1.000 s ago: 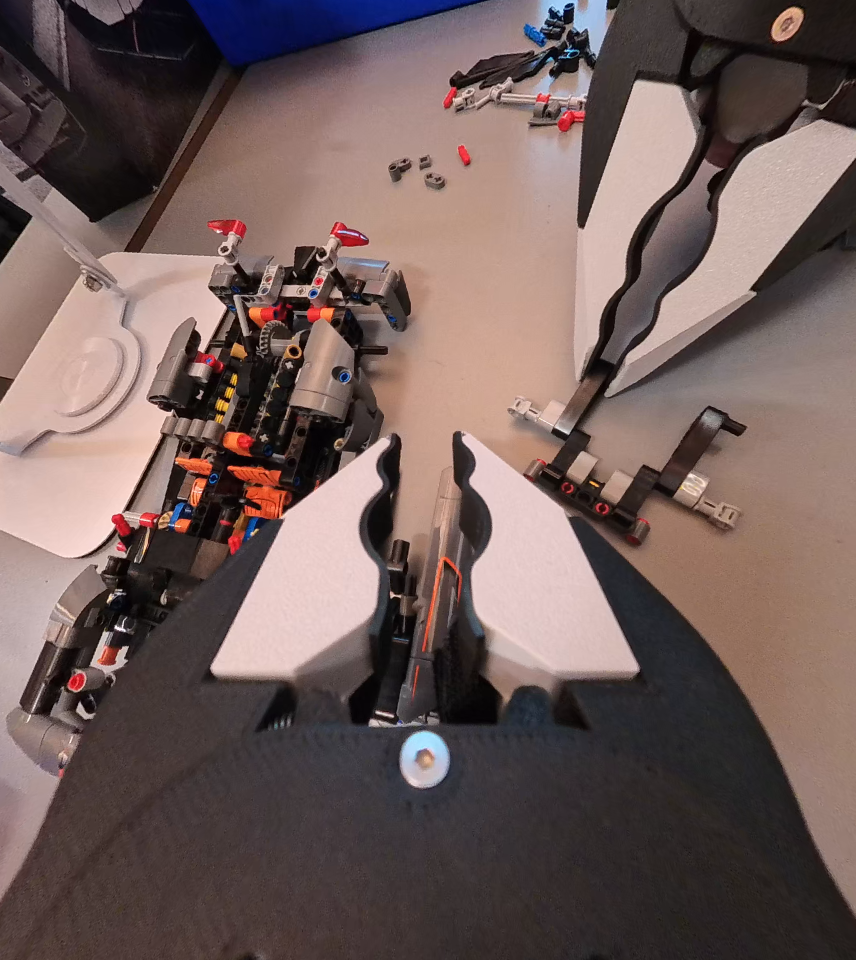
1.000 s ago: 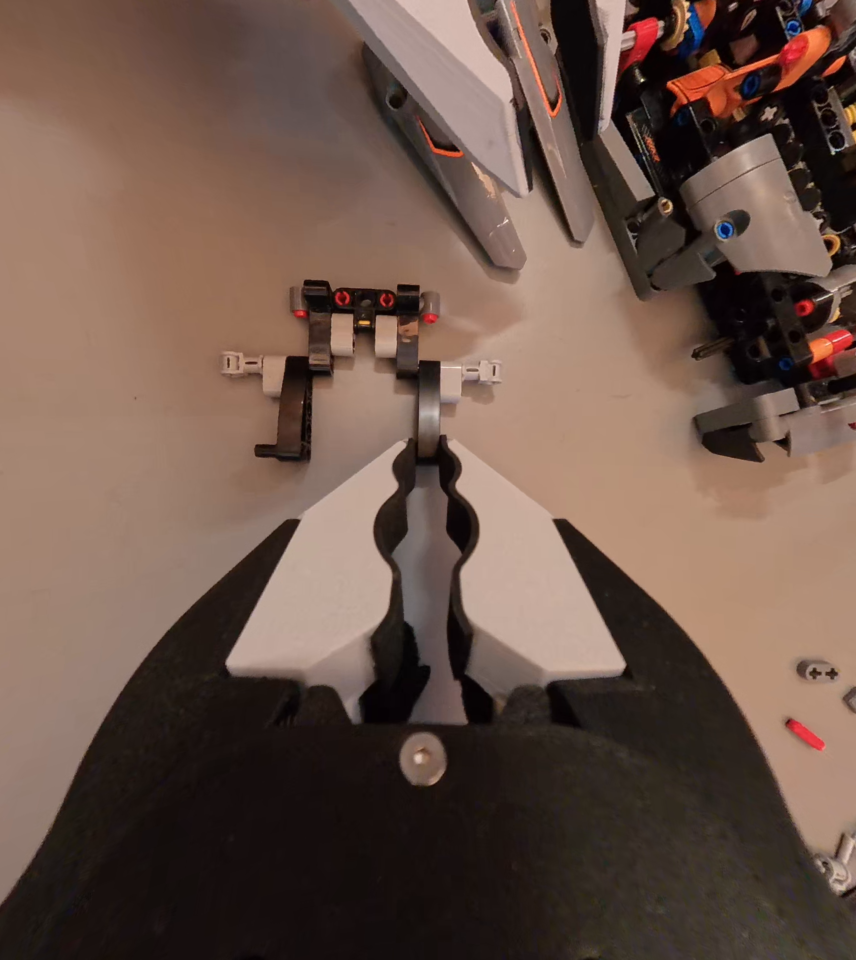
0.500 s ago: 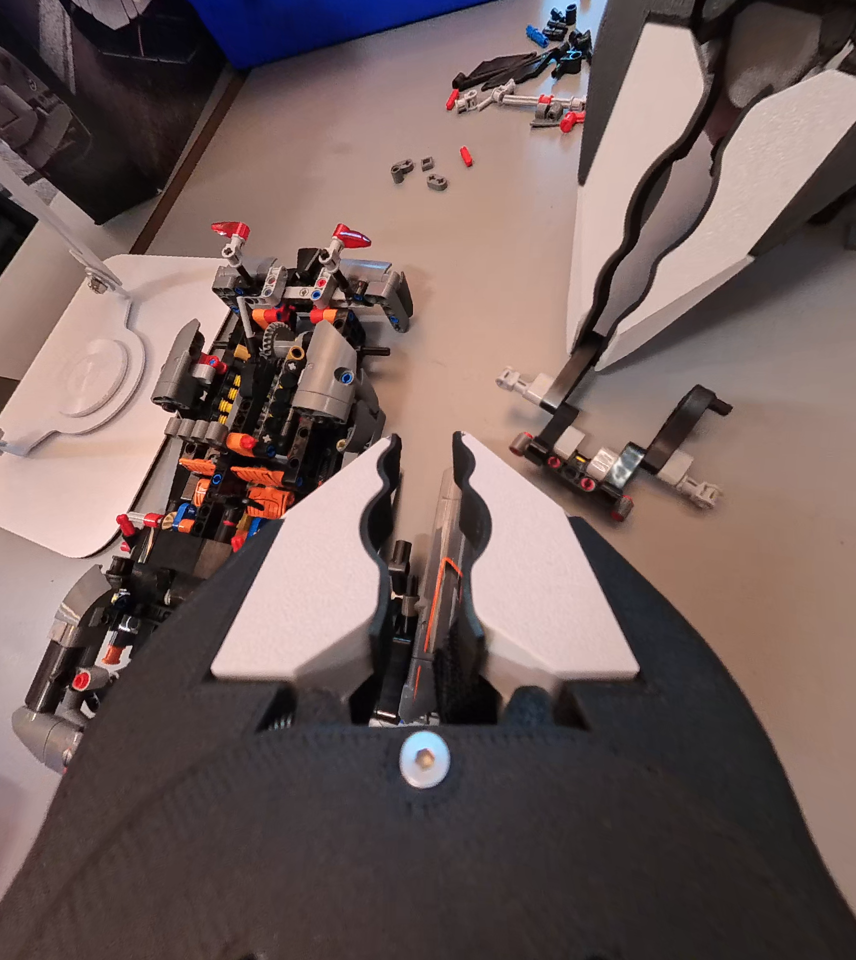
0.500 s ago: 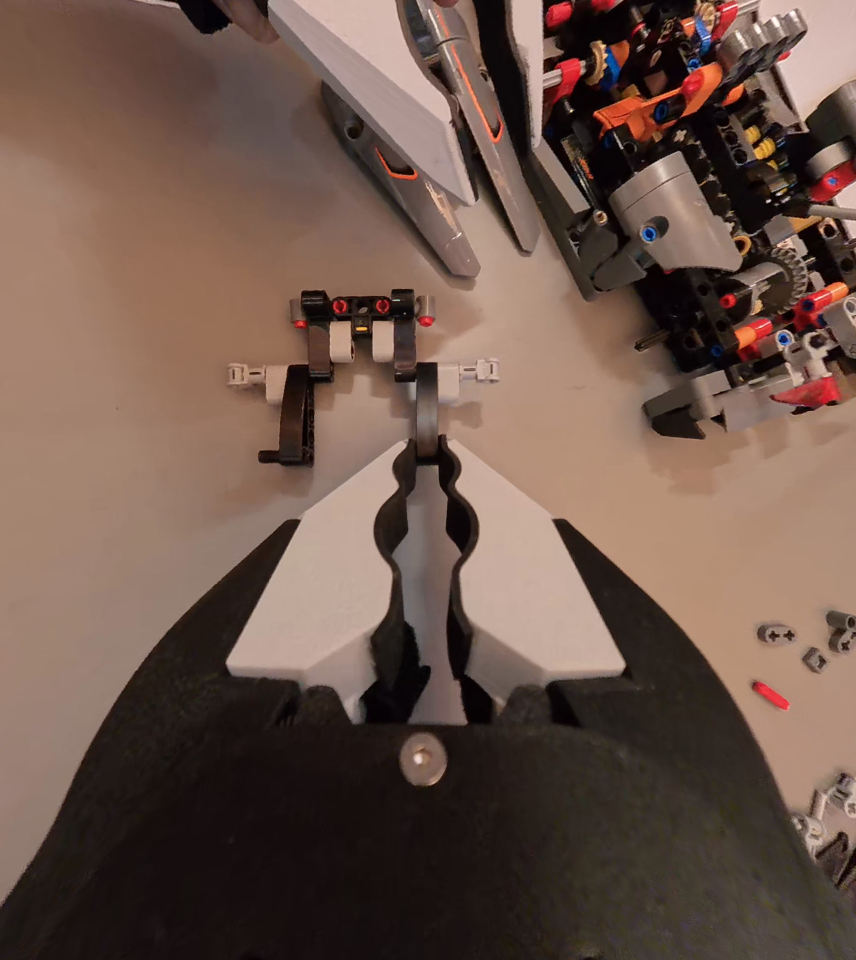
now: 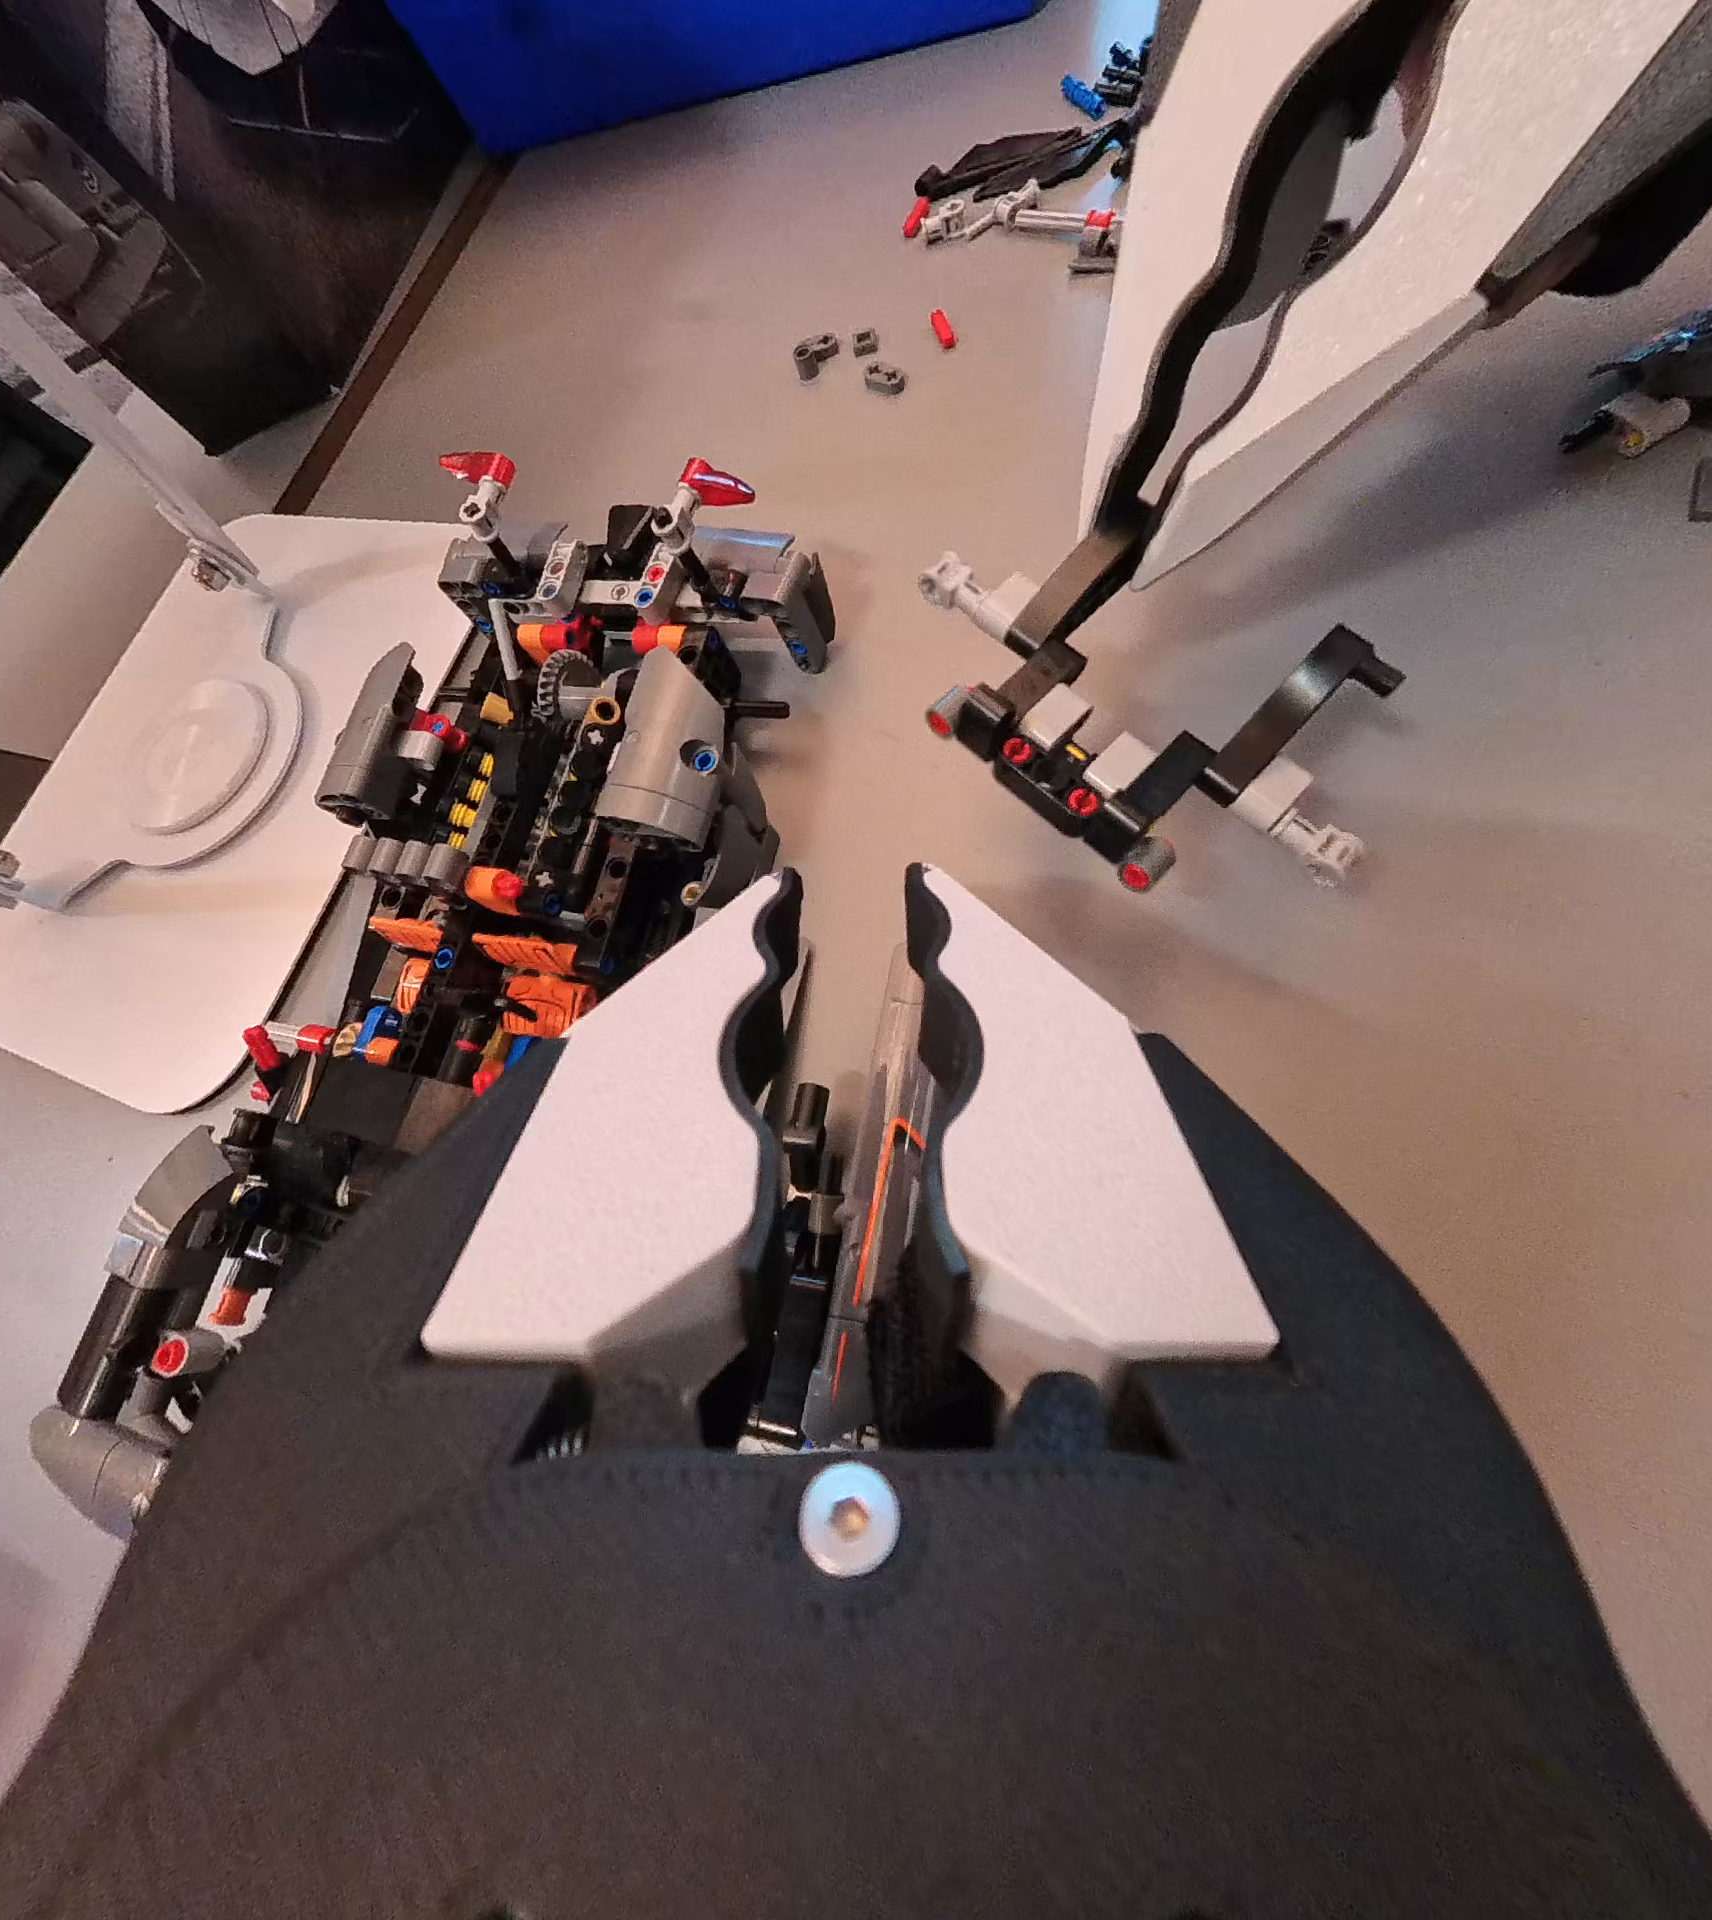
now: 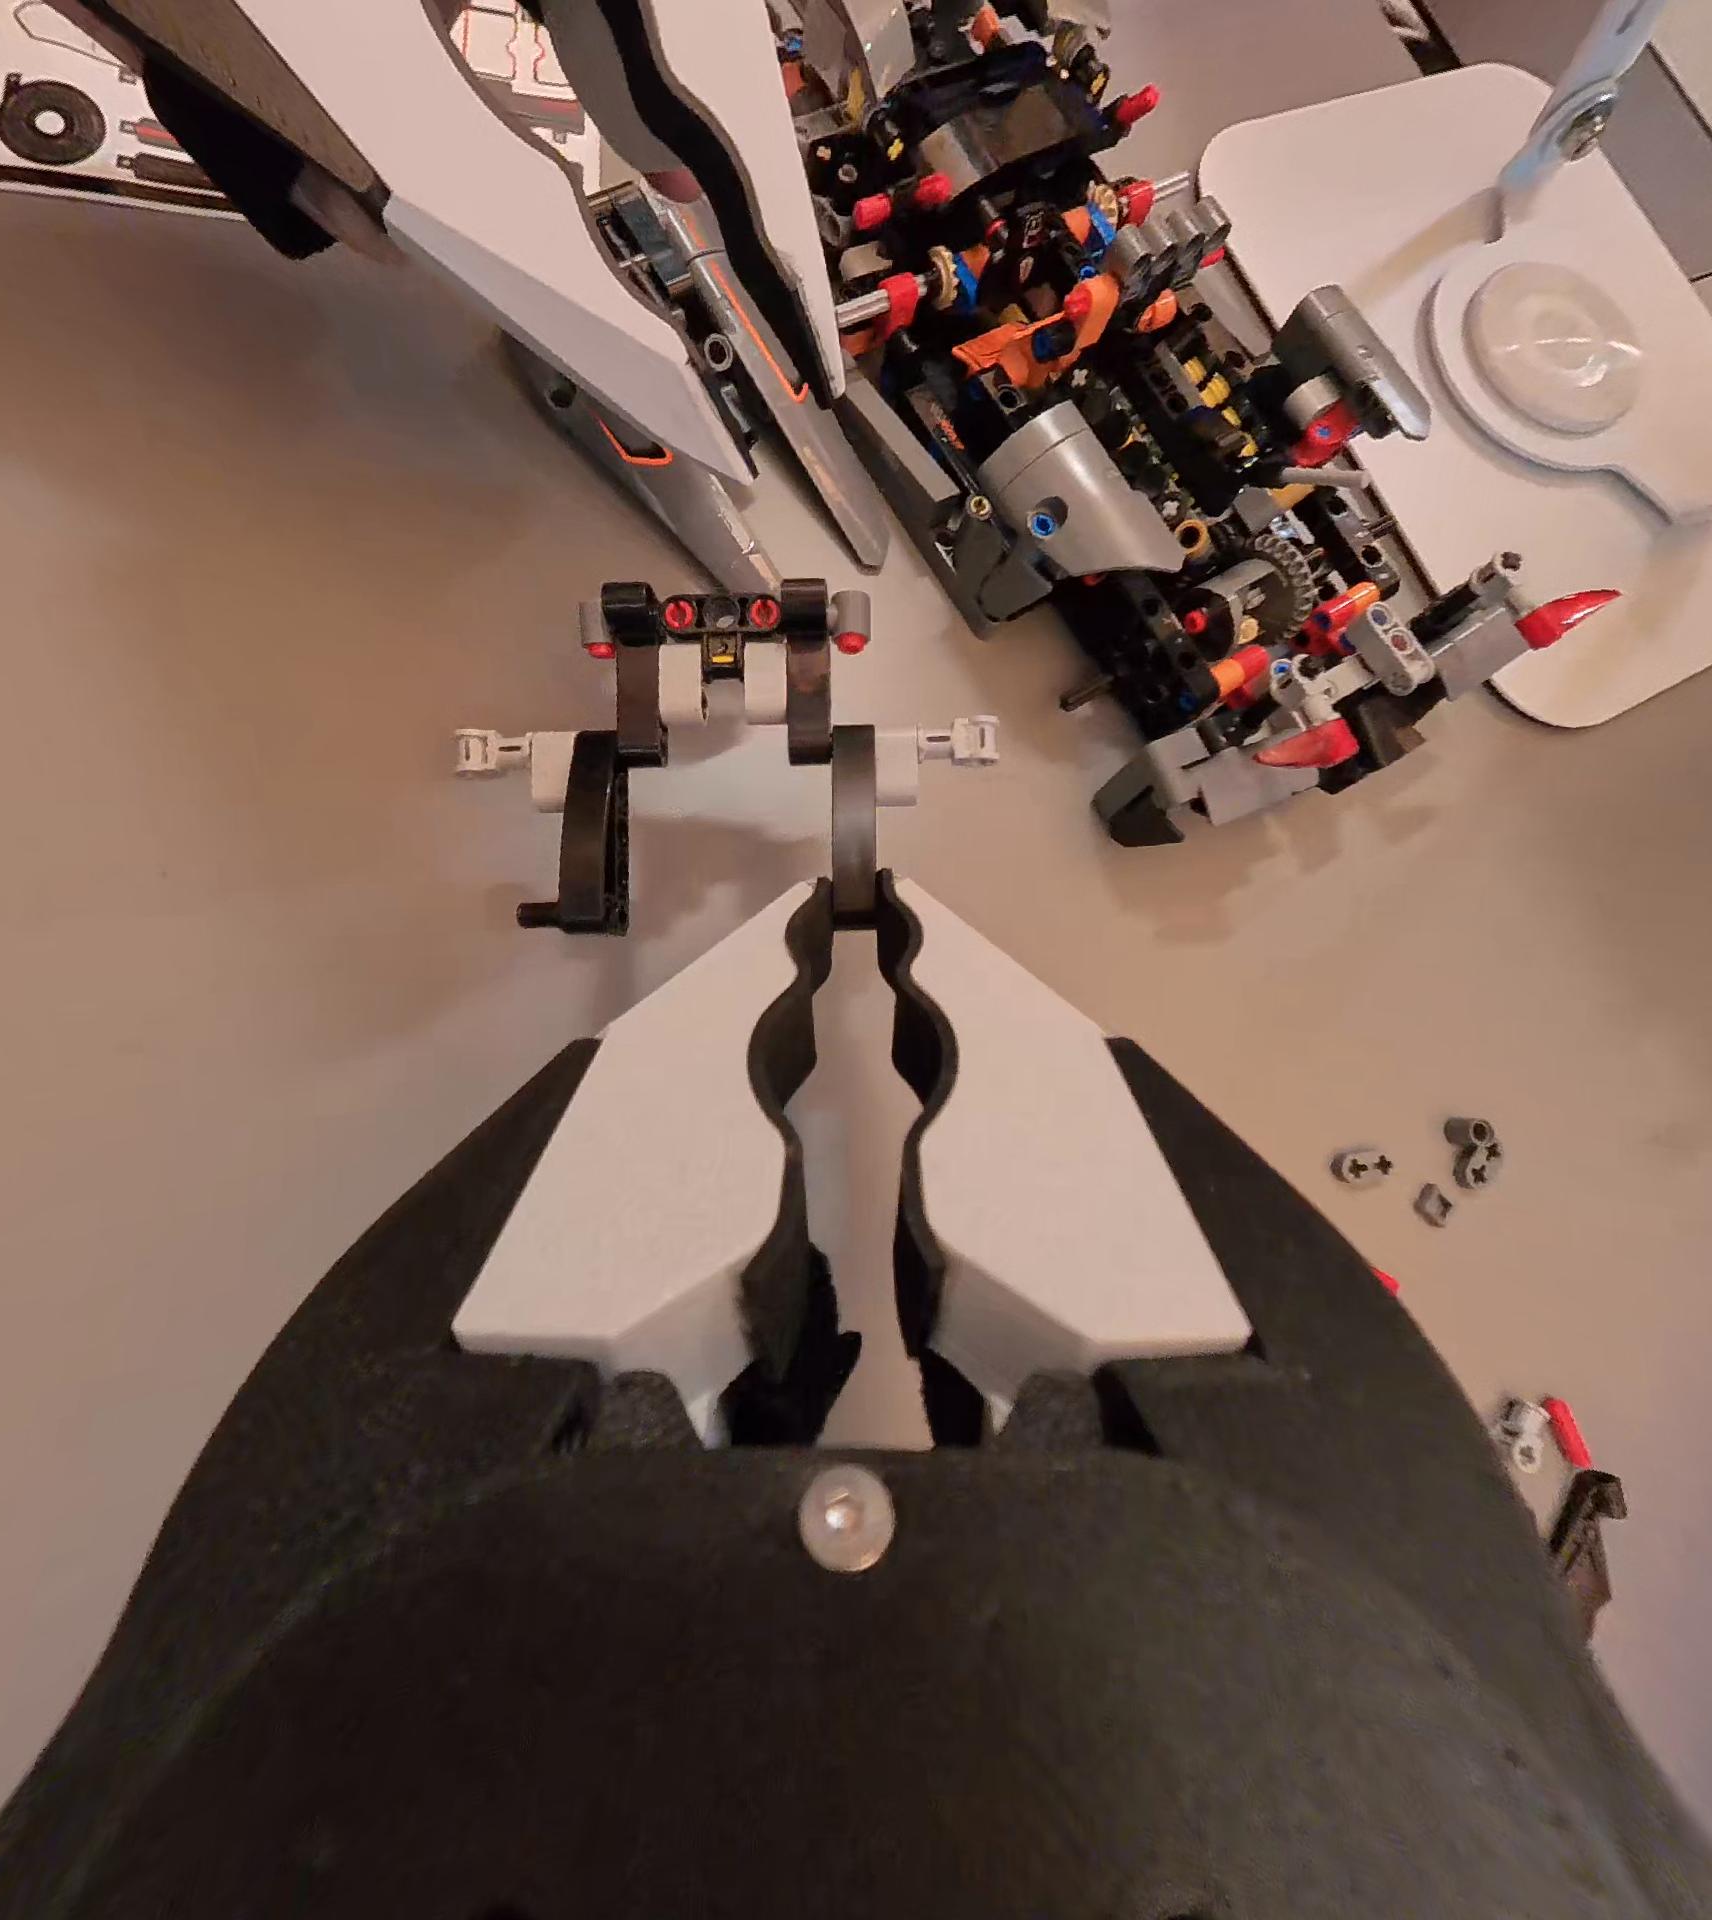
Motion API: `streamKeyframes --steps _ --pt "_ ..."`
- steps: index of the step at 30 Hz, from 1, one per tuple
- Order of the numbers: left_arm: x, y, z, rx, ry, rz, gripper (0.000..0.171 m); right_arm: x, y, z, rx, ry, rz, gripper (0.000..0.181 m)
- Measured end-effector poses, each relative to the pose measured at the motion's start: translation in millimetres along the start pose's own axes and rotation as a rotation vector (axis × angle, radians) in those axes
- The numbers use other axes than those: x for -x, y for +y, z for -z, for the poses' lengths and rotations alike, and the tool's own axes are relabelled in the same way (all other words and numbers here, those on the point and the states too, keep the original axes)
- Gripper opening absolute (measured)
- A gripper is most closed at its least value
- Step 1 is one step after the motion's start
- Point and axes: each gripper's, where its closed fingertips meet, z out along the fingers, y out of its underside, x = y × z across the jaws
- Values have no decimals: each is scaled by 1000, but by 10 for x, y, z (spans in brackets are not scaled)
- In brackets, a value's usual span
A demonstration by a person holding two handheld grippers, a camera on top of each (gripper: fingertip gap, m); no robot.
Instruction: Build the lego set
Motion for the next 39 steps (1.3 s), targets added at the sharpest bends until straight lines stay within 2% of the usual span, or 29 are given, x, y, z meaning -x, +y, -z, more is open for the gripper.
streamKeyframes --steps 13,29,35,39 --pt "-74 -84 -4 -52 58 48 22 -71 -81 85 -44 48 9 5" --pt "-80 -68 -17 -40 56 38 22 -132 -145 154 -96 51 -22 5" --pt "-65 -79 -3 -48 50 40 22 -141 -320 281 -309 -112 -233 5" --pt "-66 -90 0 -51 48 37 22 -149 -553 560 -584 -338 -434 5"
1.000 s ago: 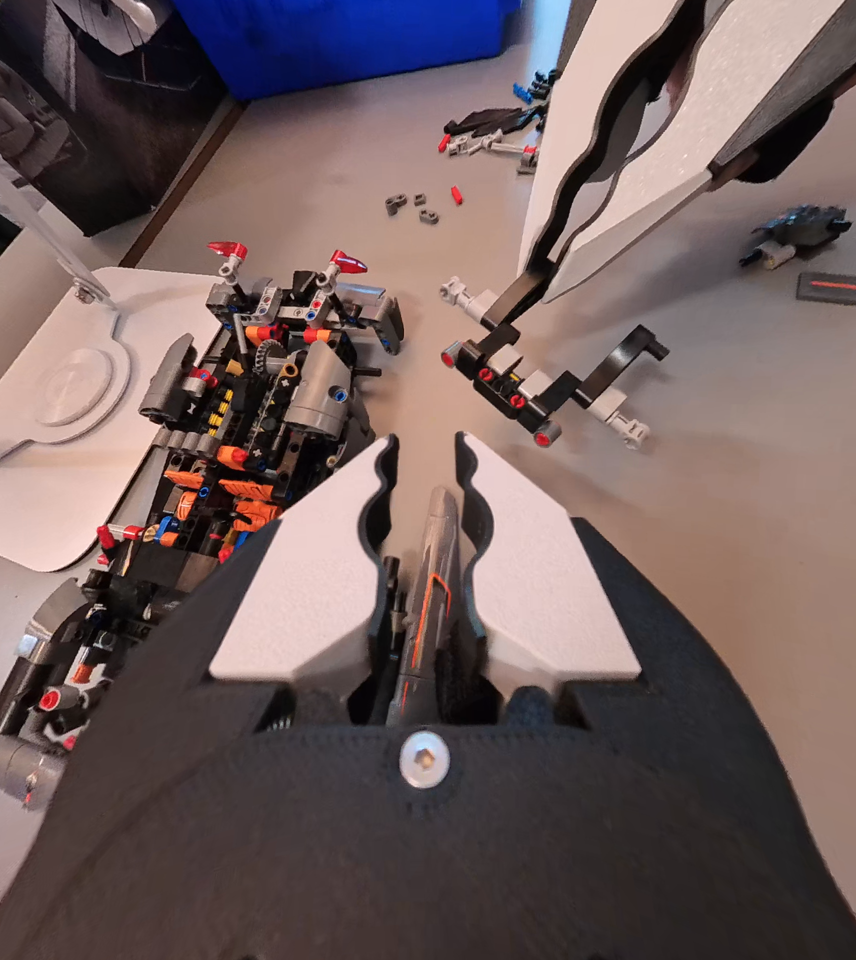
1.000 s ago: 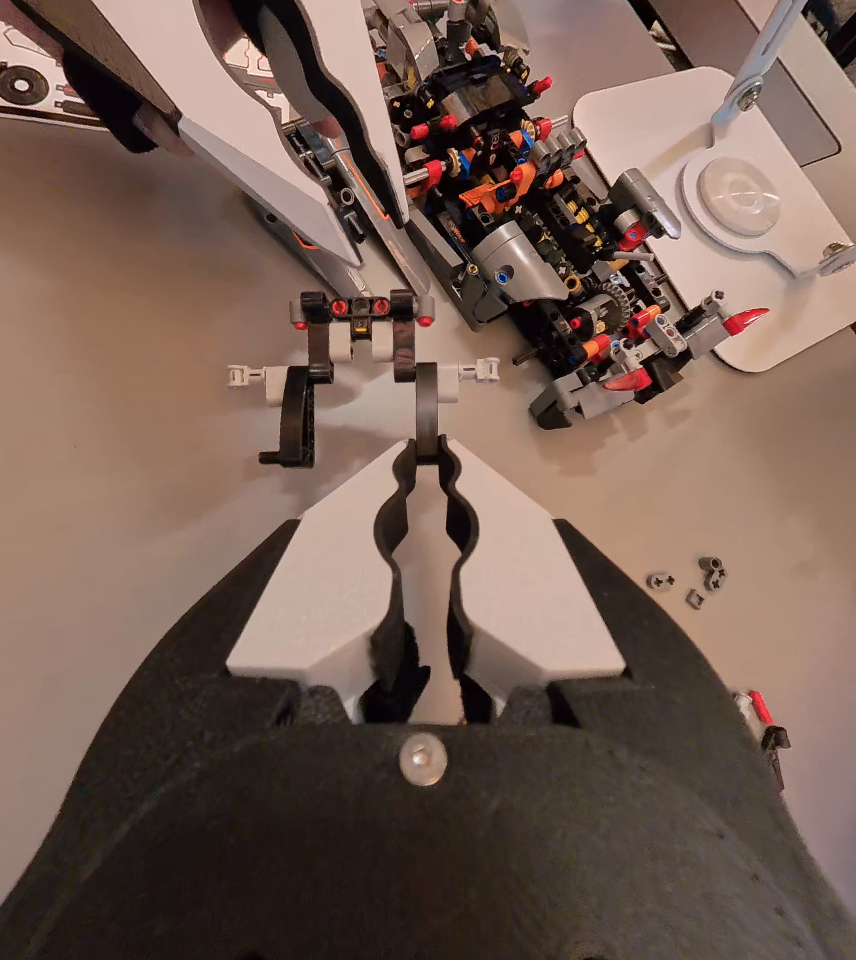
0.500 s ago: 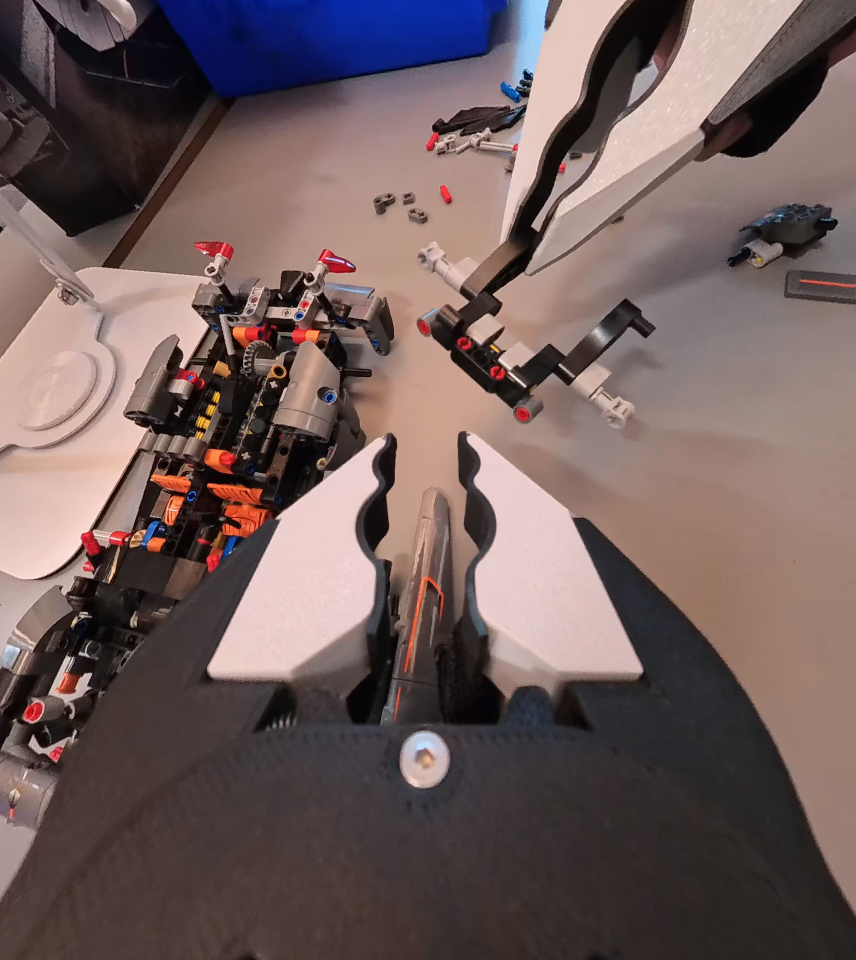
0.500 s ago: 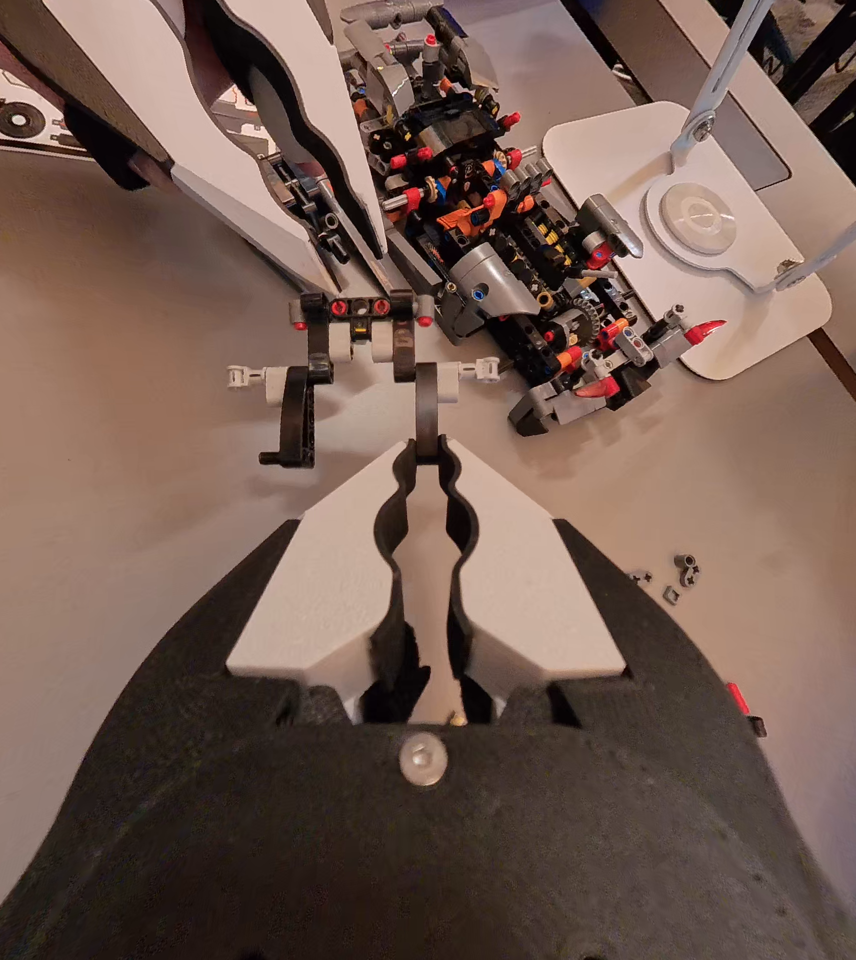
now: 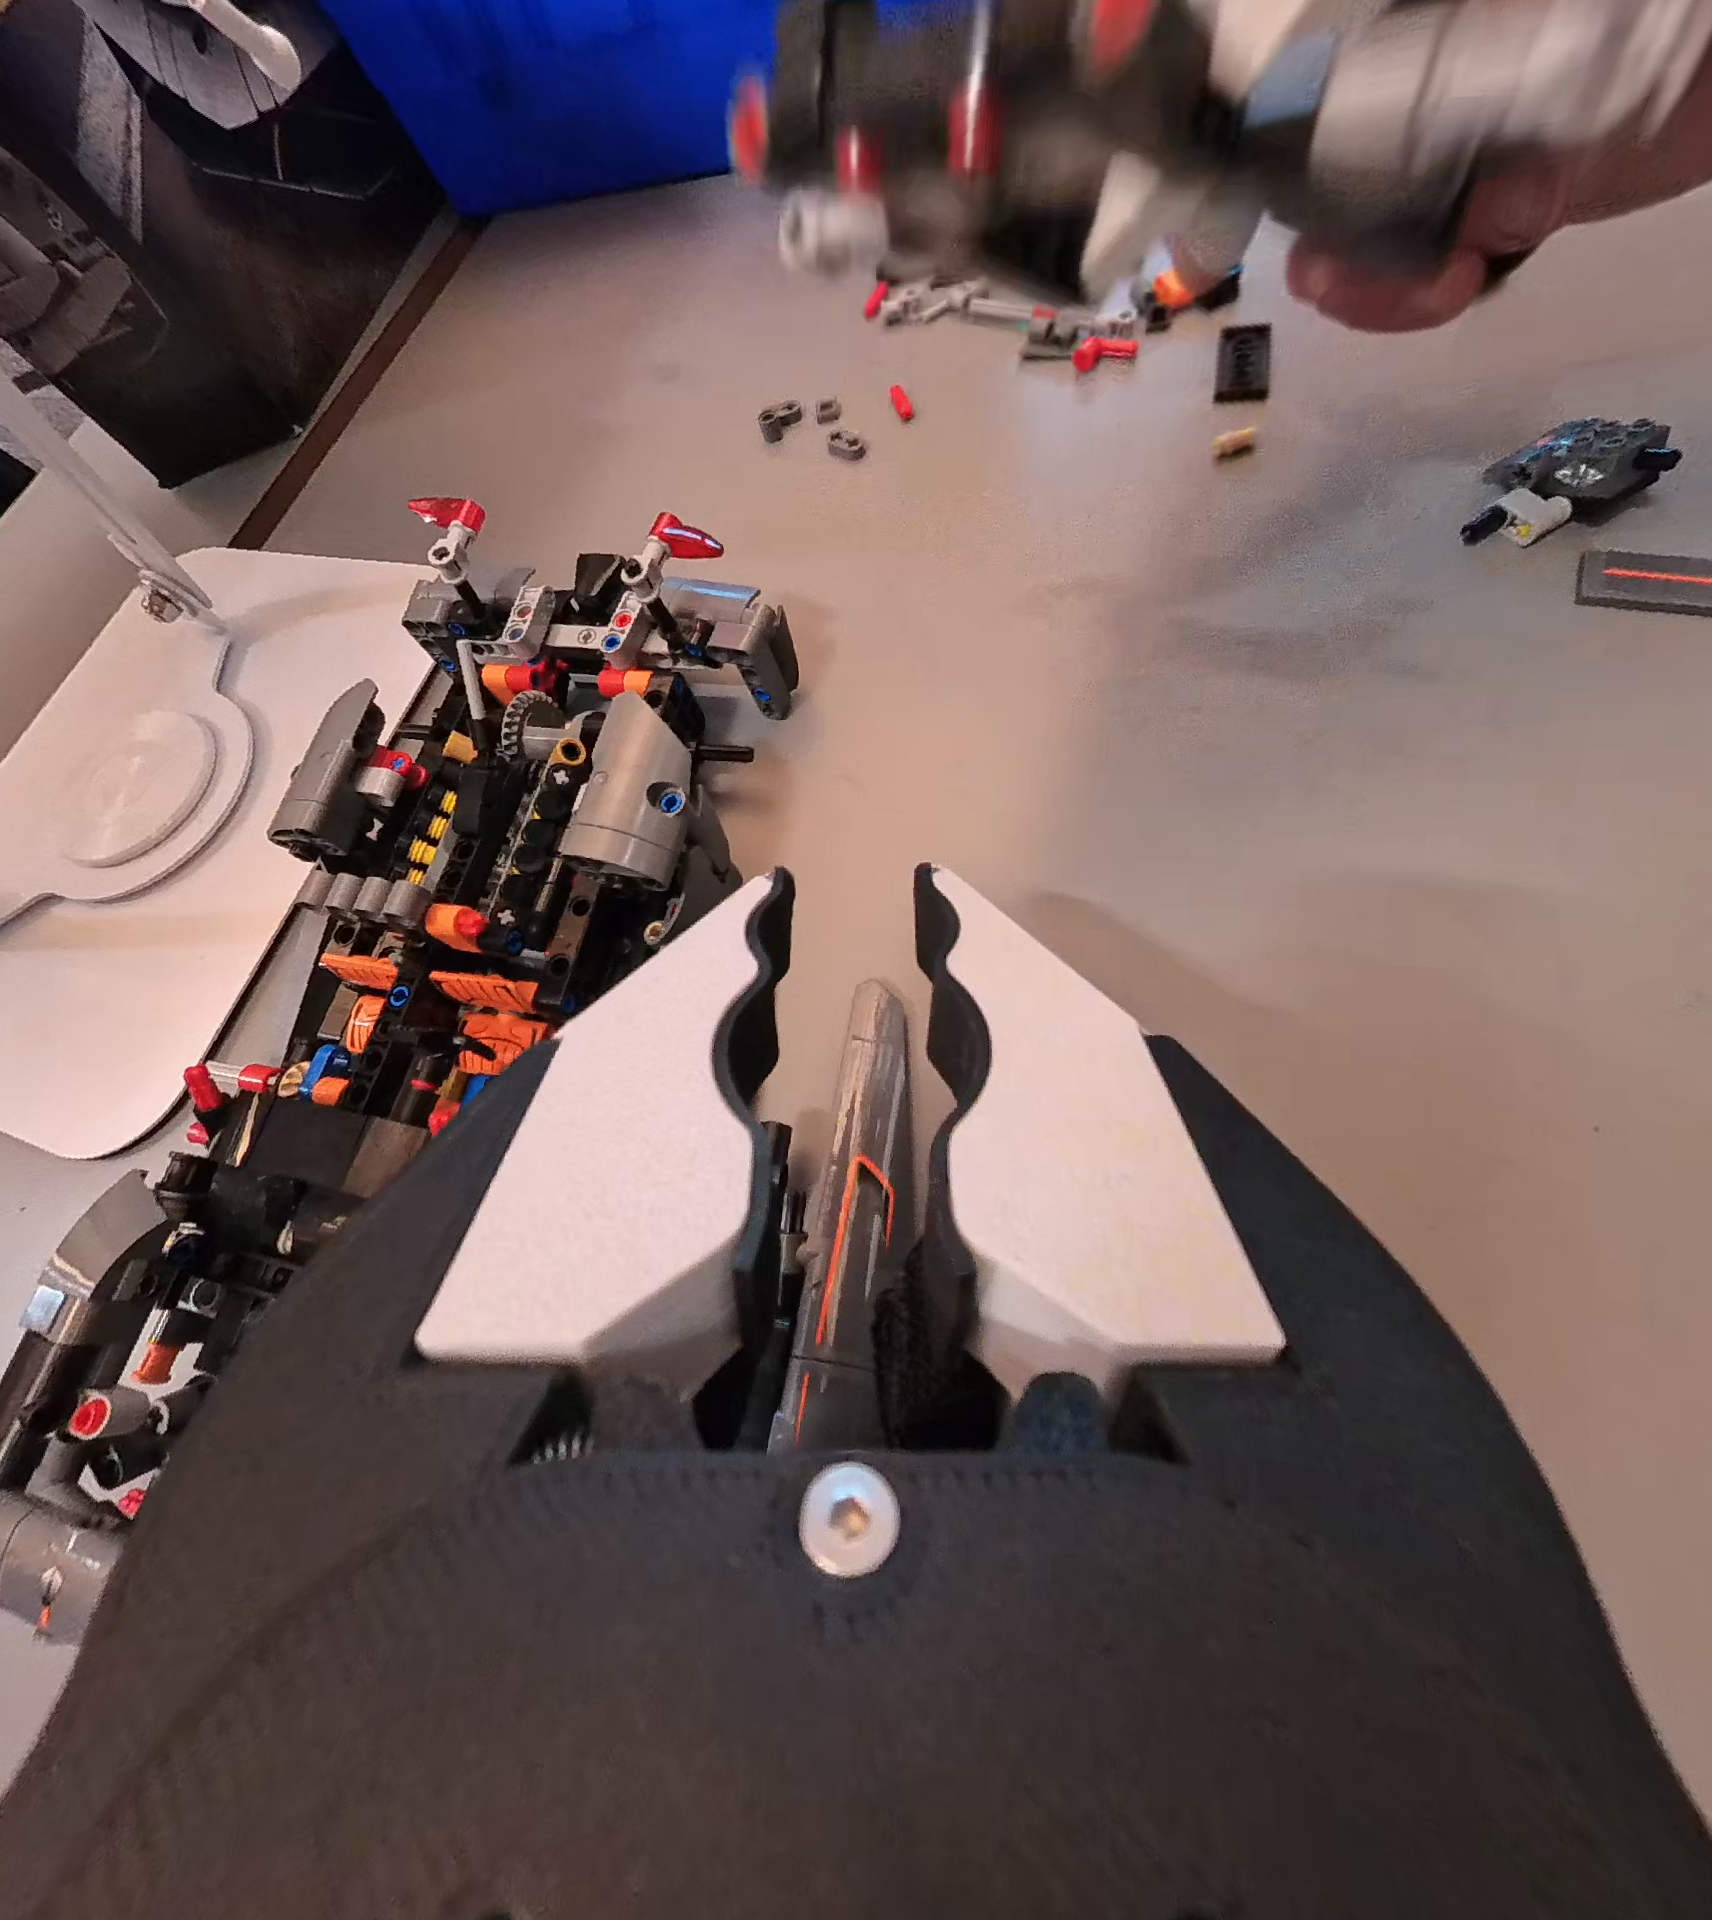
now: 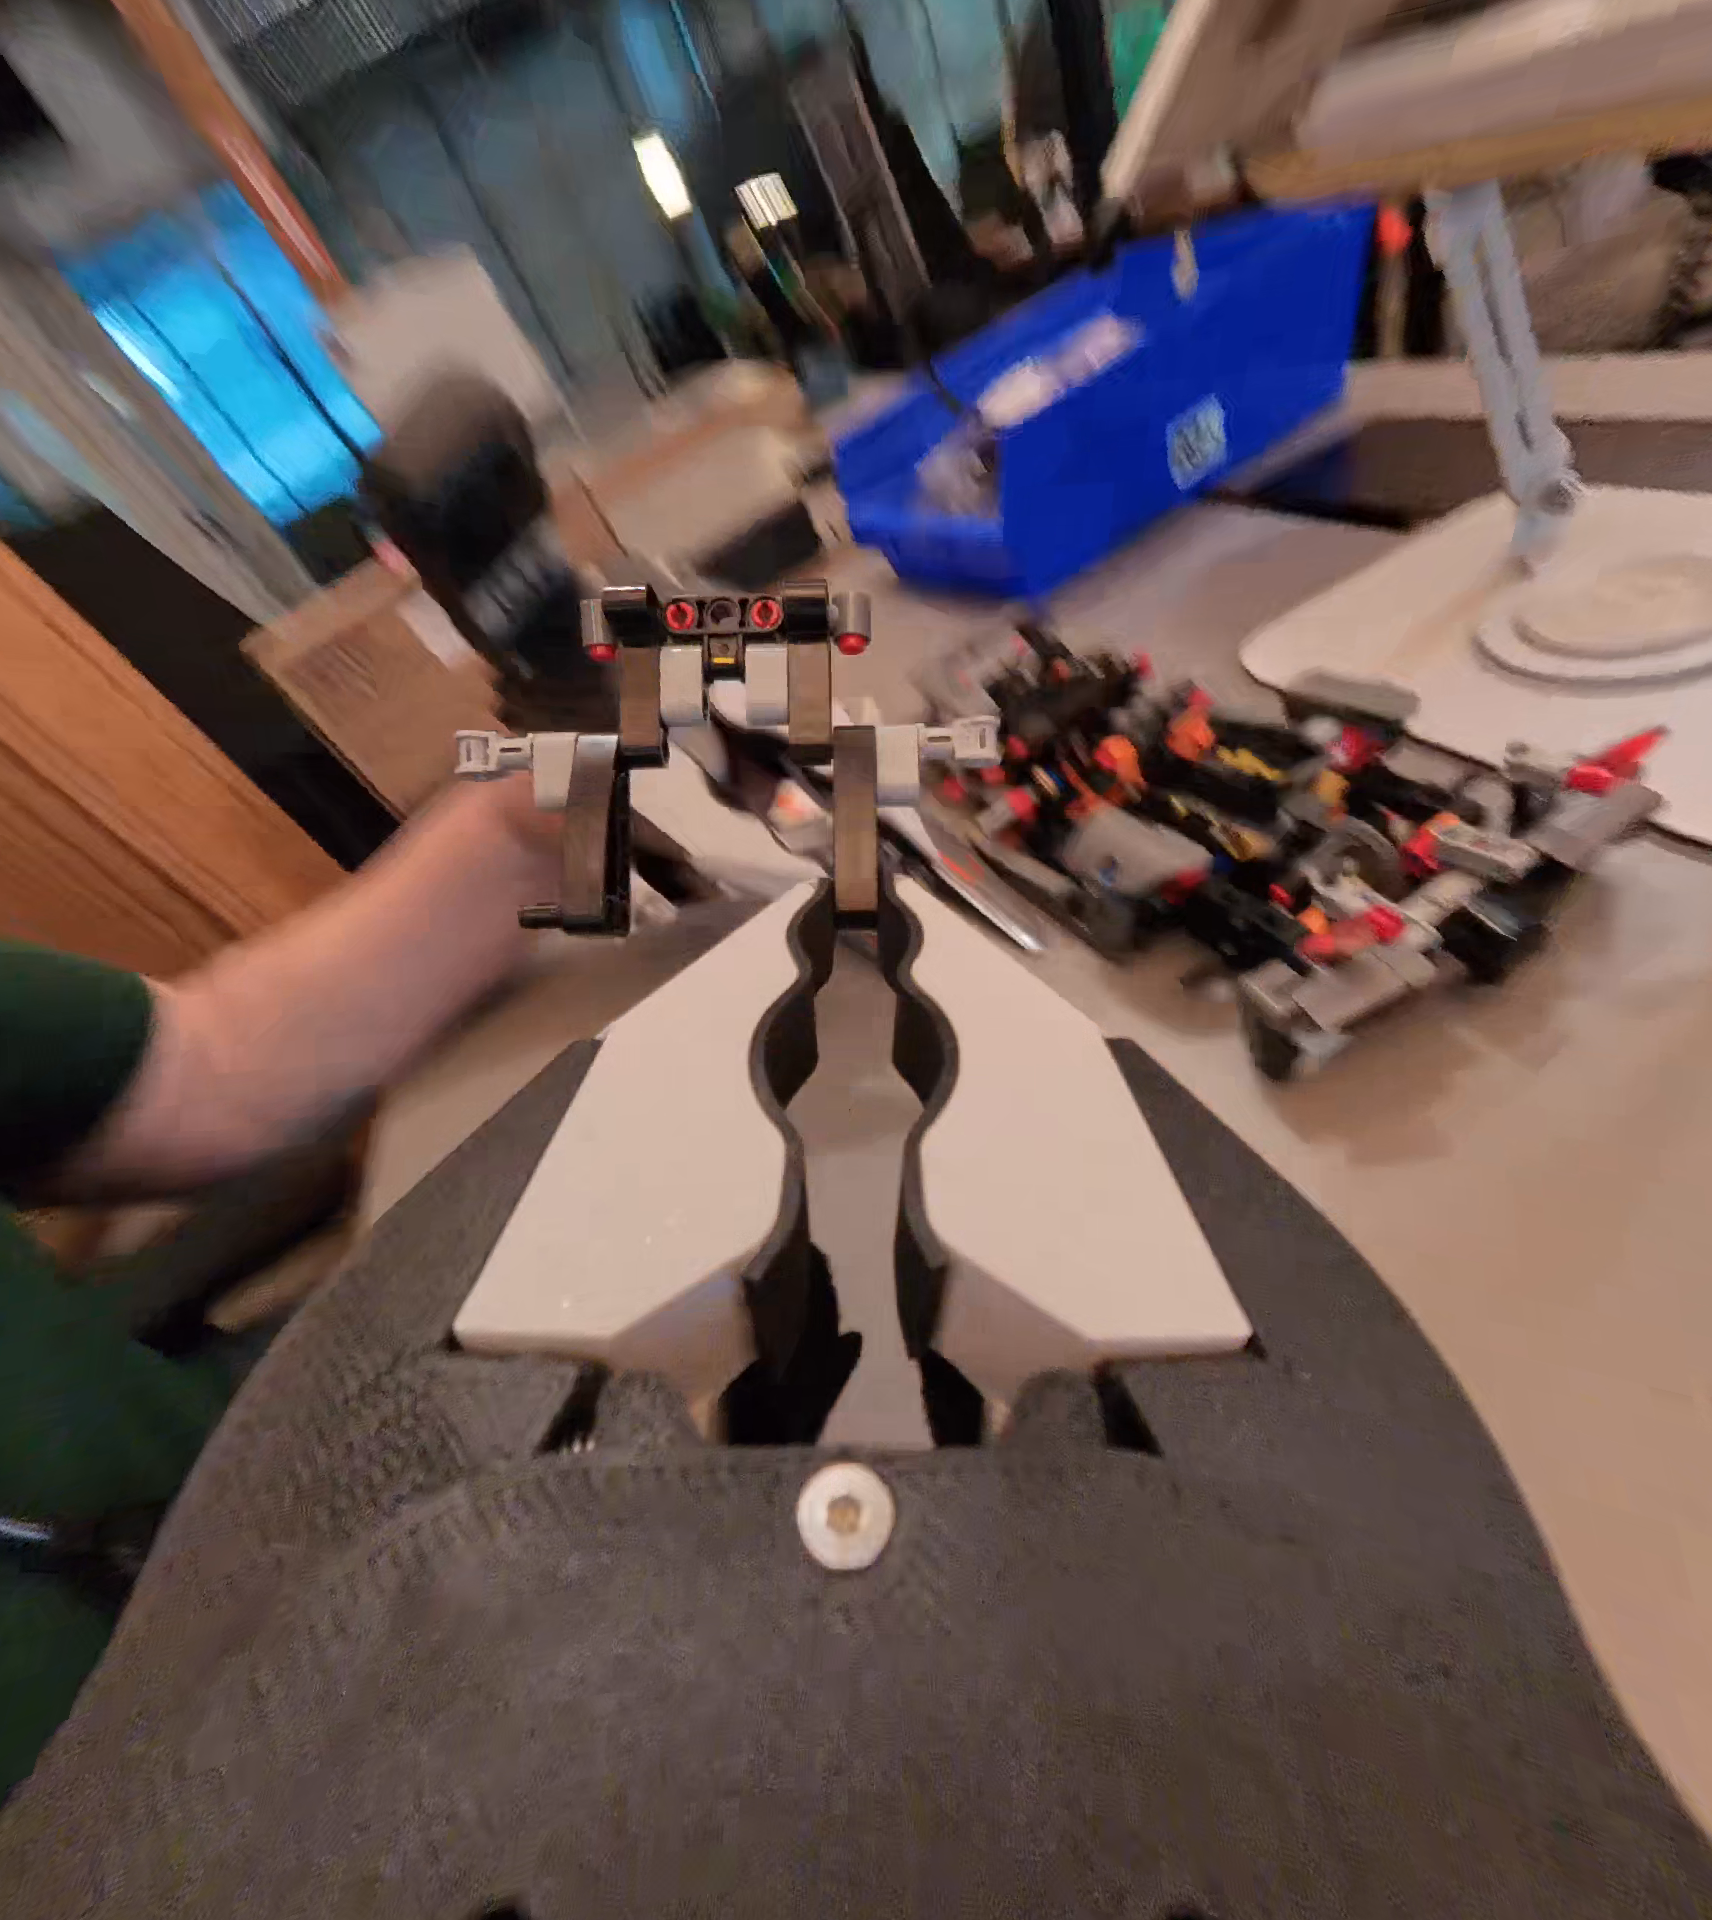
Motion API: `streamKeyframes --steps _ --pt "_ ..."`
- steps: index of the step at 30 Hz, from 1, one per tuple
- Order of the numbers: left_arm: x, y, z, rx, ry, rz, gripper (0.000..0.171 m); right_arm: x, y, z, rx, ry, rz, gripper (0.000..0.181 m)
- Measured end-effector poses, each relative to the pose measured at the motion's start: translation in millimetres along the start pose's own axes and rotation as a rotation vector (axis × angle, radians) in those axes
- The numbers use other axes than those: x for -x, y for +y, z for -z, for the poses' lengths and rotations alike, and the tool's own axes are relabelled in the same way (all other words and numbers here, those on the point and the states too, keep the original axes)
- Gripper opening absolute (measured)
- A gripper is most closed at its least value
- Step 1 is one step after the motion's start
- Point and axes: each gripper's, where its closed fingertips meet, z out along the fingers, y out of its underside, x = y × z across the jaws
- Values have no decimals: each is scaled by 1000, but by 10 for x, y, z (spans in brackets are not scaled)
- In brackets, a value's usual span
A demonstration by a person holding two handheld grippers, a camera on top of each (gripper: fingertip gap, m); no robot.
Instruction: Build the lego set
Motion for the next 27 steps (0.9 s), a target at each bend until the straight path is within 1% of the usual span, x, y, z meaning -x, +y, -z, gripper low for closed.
streamKeyframes --steps 3,6,8,11,16,27 --pt "-9 2 -10 2 2 -4 22 149 -330 185 -246 -196 -121 6" --pt "-9 8 -19 4 3 -2 22 231 -603 442 -469 -347 -183 6" --pt "-8 11 -19 4 2 -2 22 231 -709 578 -563 -392 -202 5" --pt "-9 3 -16 1 2 -2 21 249 -809 714 -643 -436 -205 5" --pt "-15 -11 -10 -2 0 -7 21 261 -867 753 -665 -450 -209 5" --pt "-12 -51 14 -16 -10 -14 21 237 -814 569 -606 -455 -287 5"
